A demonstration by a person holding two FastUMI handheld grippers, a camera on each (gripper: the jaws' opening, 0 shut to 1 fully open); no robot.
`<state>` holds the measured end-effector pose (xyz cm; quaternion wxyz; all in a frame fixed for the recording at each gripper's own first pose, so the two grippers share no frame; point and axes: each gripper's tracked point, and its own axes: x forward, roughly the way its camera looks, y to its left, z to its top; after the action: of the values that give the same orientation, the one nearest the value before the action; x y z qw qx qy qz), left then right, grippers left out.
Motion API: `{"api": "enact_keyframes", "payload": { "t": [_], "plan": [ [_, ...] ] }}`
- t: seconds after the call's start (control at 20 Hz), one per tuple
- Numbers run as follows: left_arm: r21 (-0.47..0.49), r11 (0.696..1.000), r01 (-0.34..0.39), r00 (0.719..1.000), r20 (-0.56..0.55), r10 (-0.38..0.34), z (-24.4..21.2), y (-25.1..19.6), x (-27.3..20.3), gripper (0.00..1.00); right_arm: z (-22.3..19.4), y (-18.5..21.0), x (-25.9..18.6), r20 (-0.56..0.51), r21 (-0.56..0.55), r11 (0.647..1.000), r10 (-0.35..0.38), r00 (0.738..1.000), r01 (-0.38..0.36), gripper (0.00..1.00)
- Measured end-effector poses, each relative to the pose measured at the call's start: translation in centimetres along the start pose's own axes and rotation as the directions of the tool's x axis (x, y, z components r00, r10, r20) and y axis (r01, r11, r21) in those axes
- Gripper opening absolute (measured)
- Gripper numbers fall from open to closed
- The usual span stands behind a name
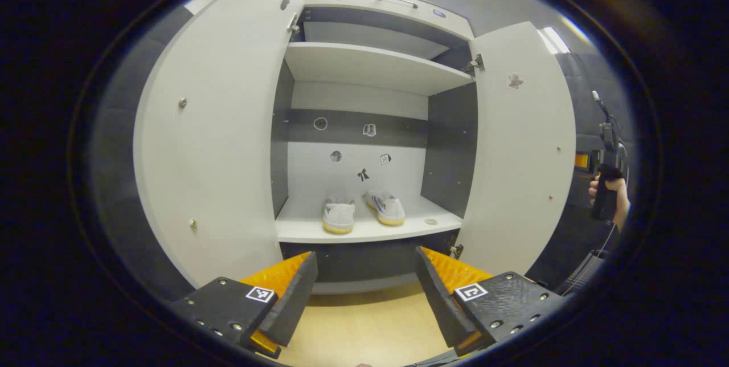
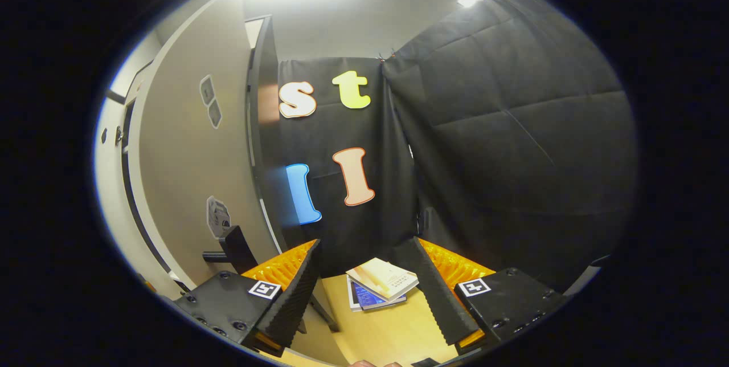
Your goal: Grab one shoe with the right hand and put it into the shoe cabinet, grab the other shoe with the left hand and put it into the shoe cabinet; then close the right door with the right hand and the left door with the left hand.
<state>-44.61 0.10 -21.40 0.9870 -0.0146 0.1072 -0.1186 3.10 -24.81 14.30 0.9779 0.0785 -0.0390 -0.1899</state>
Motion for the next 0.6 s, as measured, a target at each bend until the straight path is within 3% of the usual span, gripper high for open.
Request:
{"api": "enact_keyframes", "payload": {
  "t": [0.2,0.3,0.6],
  "plan": [
    [-0.02,1.0,-0.018,0.999,-0.027,0.018,-2.0,1.9,-2.7,0.98,0.7,0.5,-0.5,0.042,-0.064,0.998,-0.008,0.999,0.011,0.97],
    [-0.024,0.999,-0.031,0.999,-0.016,0.031,-2.3,2.6,-4.0,0.98,0.1,2.7,-1.7,0.043,-0.099,0.995,0.011,0.999,-0.006,0.97],
    [-0.036,0.996,-0.086,0.996,0.014,0.086,-2.9,4.6,-7.1,0.98,-1.1,8.7,-2.5,0.021,-0.075,0.986,0.153,0.988,-0.151,0.96]
  ]
}}
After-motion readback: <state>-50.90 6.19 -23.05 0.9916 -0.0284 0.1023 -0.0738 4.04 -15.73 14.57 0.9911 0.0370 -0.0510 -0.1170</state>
